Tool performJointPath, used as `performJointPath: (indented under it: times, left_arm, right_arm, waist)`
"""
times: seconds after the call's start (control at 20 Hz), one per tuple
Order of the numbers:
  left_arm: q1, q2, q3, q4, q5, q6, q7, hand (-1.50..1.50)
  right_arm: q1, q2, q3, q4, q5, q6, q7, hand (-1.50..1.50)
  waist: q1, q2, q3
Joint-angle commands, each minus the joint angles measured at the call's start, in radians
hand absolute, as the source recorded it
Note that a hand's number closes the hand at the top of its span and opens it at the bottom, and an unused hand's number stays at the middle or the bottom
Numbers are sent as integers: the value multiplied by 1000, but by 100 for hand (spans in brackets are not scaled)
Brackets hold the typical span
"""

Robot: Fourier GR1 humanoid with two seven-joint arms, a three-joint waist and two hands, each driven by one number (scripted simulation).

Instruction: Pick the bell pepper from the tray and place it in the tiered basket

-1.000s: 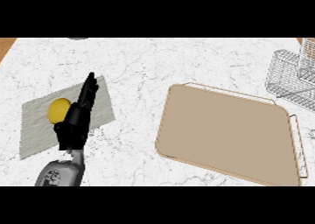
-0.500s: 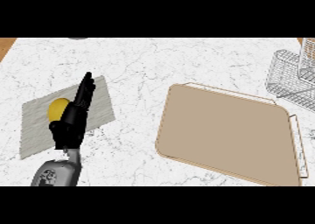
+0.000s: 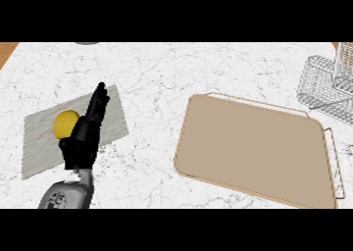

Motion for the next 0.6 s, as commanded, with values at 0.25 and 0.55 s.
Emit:
performJointPath:
  times: [0.25,0.55]
  left_arm:
    - [-12,9,17,17,13,-13,-10,0]
    - [77,13,22,-26,29,-18,-46,0]
  right_arm:
    - [36,-25,-143,-130,-121,-217,9,-150]
    - [162,-83,-265,-341,-202,-129,110,-150]
  waist:
    - [-19,-5,-1]
    - [-36,-16,-1]
